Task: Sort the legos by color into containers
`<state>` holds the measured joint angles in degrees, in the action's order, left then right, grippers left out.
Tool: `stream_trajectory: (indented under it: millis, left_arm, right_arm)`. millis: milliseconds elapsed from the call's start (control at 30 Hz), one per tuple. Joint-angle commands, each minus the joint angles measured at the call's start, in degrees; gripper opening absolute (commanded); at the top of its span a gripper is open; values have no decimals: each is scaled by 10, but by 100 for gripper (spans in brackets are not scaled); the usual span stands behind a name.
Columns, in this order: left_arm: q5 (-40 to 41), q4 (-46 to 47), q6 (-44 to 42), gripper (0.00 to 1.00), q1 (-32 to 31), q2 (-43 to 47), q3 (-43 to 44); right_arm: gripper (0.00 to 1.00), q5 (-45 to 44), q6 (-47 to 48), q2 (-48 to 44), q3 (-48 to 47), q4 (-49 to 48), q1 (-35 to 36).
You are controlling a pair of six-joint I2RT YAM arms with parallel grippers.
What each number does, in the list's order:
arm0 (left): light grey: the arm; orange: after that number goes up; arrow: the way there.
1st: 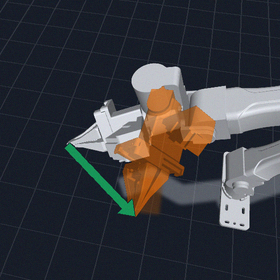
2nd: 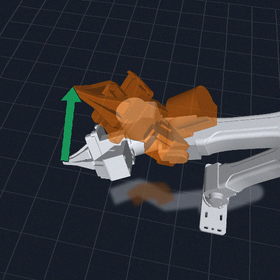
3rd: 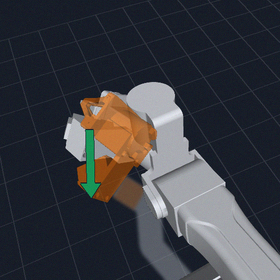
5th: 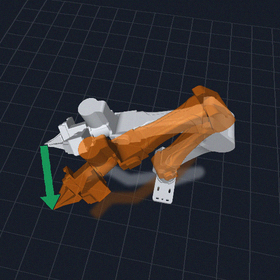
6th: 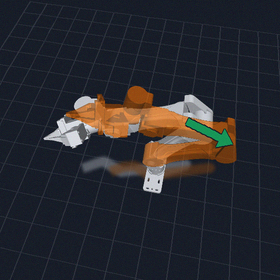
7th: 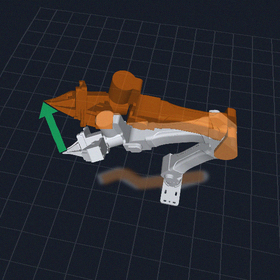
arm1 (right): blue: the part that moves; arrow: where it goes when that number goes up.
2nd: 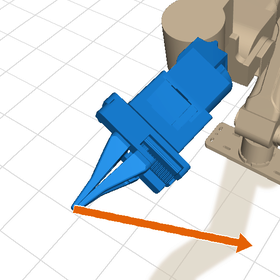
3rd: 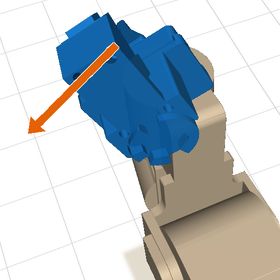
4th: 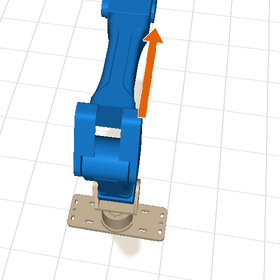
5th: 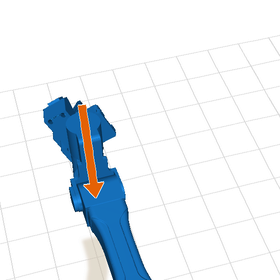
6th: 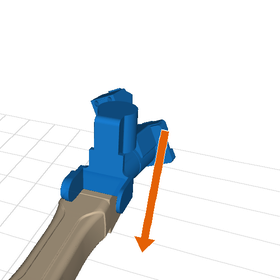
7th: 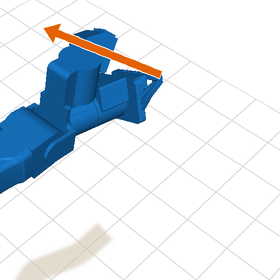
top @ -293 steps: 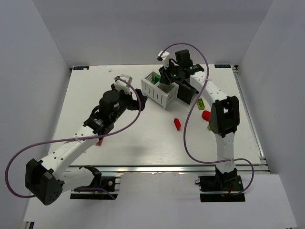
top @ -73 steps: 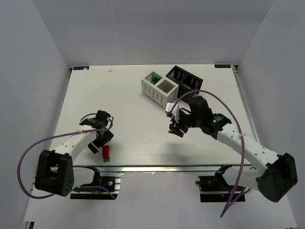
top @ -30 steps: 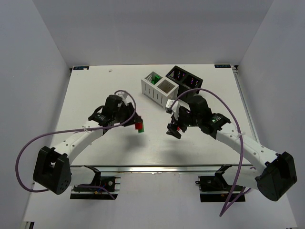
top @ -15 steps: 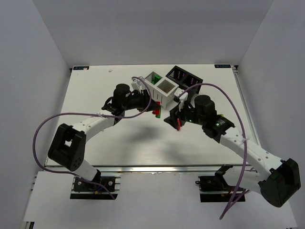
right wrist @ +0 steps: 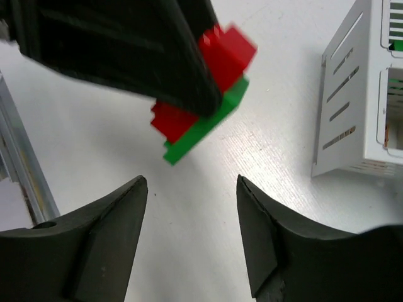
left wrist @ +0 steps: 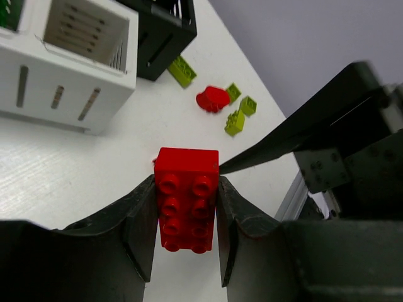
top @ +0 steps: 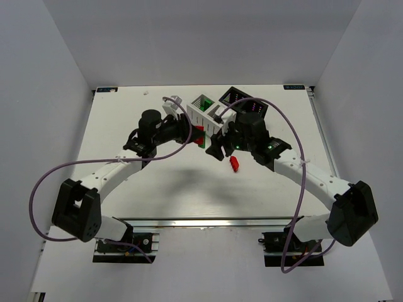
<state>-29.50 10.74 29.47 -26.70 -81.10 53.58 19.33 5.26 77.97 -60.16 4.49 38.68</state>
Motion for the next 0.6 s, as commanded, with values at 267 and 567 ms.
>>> stream_trajectory:
  millis: [267, 567]
  left_arm:
    - [-5, 53, 14, 0, 9, 22, -15]
    - [-11, 69, 30, 0, 13, 25, -21]
  right_arm:
    - [61, -12, -143, -68, 81, -128, -2]
    - [61, -24, -211, -70, 113, -180, -3]
